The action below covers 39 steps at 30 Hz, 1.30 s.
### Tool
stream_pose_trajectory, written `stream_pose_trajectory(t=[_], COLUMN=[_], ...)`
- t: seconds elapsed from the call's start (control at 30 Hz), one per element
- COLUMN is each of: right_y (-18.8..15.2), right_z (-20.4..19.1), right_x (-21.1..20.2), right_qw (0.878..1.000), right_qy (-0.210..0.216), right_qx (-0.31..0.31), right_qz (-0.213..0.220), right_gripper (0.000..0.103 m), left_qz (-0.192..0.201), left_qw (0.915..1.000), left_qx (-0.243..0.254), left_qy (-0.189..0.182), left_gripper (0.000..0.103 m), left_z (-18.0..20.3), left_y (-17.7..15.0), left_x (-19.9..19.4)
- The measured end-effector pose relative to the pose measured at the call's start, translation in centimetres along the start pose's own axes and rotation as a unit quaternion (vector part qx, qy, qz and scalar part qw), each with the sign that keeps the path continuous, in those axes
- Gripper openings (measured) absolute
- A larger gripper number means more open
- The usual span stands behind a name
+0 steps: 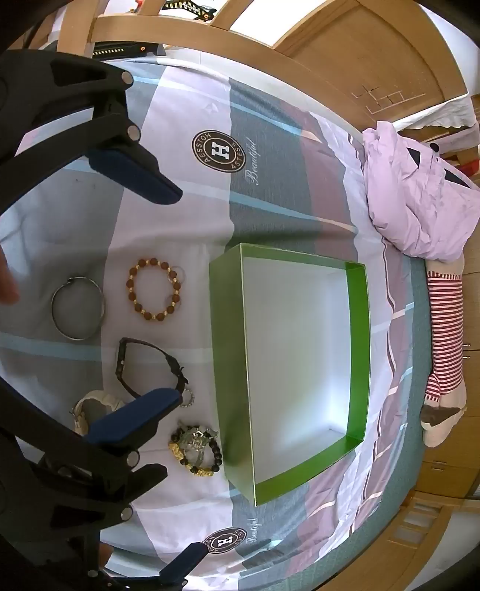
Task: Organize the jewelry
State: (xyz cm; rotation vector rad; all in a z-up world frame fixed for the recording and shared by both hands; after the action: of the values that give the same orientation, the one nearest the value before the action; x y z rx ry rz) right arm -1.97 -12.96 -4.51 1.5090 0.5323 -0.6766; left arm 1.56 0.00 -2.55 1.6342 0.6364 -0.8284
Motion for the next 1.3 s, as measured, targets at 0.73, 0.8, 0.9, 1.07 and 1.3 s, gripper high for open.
stream_pose_trajectory(t=[0.73, 0.8, 0.9, 1.07, 1.3], right_y=[0.01, 0.01, 0.02, 0.02, 0.05], right_z=[0.03, 0.05, 0.01, 0.05, -0.02], right_x=[-0.01, -0.04, -0.03, -0.05, -0.02], right_qw=[1.0, 1.0, 1.0, 1.0, 1.0], right_qy=[-0.002, -0.002, -0.002, -0.002, -0.002], right_qx=[0.0, 0.0, 0.0, 0.0, 0.0], right_qz=[0.0, 0.0, 0.0, 0.0, 0.0], right_gripper=[0.102, 0.102, 0.102, 0.102, 0.102], left_qz=[-0.001, -0.001, -0.002, 0.0, 0.0], left_qw=[1.0, 1.0, 1.0, 1.0, 1.0], left_qx=[0.0, 0.0, -0.001, 0.0, 0.001], left_qy=[-0.002, -0.001, -0.002, -0.004, -0.004], left_gripper=[0.101, 0.101, 0.101, 0.101, 0.101], left_z=[0.0, 0.0, -0.01, -0.02, 0.04], left_y=[-0.01, -0.01, -0.01, -0.05, -0.23], left_x=[0.01, 0.02, 0.04, 0.01, -0.1])
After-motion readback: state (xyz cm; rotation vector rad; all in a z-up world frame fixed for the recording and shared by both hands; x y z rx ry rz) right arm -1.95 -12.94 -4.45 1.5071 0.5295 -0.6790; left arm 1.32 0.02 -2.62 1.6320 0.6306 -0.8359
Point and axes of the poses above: each gripper's, at about its wrist camera, not at the fingertips, and x roughly the way its jaws point, z to its right, y to its top, the point moved 3 cm from there along x, roughly the way its jaws point, and after that the axes turned 6 degrees about z, right-handed, at the moved point
